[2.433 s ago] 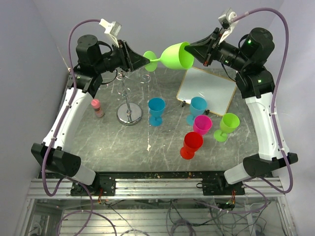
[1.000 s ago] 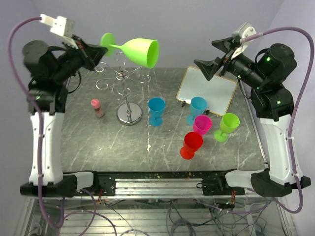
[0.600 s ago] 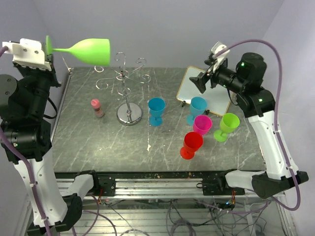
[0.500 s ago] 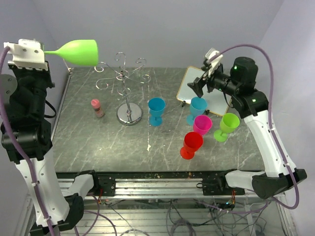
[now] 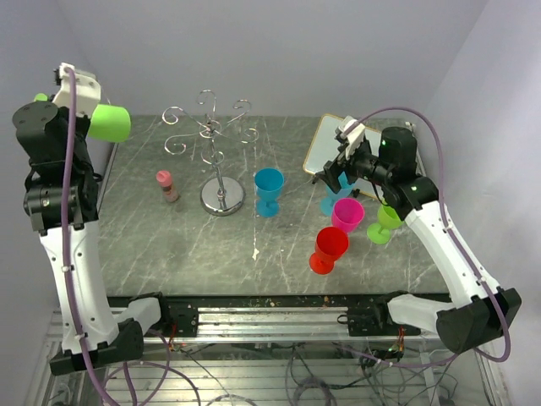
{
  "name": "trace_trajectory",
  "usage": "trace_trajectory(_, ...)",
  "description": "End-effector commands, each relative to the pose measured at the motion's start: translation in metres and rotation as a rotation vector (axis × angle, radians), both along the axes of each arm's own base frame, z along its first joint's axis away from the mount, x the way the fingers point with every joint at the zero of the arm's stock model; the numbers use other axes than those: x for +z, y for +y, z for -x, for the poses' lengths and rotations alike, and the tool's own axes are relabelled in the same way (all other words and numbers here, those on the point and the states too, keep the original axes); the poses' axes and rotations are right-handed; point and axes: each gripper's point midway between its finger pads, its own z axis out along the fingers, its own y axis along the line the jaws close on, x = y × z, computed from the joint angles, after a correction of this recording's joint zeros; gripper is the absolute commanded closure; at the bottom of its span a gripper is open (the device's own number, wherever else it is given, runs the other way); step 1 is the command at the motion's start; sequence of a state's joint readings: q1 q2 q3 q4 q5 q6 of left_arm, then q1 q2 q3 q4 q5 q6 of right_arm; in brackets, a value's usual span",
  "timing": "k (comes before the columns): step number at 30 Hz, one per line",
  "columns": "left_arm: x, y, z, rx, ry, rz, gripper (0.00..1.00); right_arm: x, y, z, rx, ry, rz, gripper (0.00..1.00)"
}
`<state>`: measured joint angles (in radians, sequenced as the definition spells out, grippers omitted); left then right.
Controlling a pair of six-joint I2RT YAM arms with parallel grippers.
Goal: Place the wine glass upside down on the wine glass rack
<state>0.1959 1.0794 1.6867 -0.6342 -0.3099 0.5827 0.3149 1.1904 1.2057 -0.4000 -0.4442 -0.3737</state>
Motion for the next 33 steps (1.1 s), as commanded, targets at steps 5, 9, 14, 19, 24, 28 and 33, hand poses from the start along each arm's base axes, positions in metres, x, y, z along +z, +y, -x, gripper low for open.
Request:
trace_trajectory(5,-0.045,-0.005,-0.035,-0.113,0.230,-0.178,0.93,0.011,-0.004,0.002,-0.014,-0.071,-0.021,0.07)
trace_trajectory(9,-0.066,-0.033,-0.054,-0.239,0.321,-0.299,0.93,0.006,-0.002,0.004,0.002,-0.062,-0.016,0.07)
trace_trajectory(14,-0.091,-0.086,-0.077,-0.402,0.399,-0.458,0.93,0.003,-0.001,0.007,0.026,-0.062,-0.005,0.08)
trace_trajectory(19,-0.095,-0.121,-0.091,-0.521,0.414,-0.511,0.93,0.002,0.000,0.010,0.044,-0.064,-0.003,0.08)
trace_trajectory(24,-0.101,-0.152,-0.100,-0.646,0.429,-0.536,0.93,0.002,0.000,0.011,0.048,-0.066,-0.002,0.08)
trace_trajectory(28,-0.101,-0.169,-0.108,-0.703,0.425,-0.558,0.93,0.001,0.000,0.011,0.049,-0.066,-0.002,0.08)
trace_trajectory(33,-0.093,-0.187,-0.116,-0.764,0.387,-0.550,0.93,0.000,0.000,0.011,0.049,-0.066,0.000,0.08)
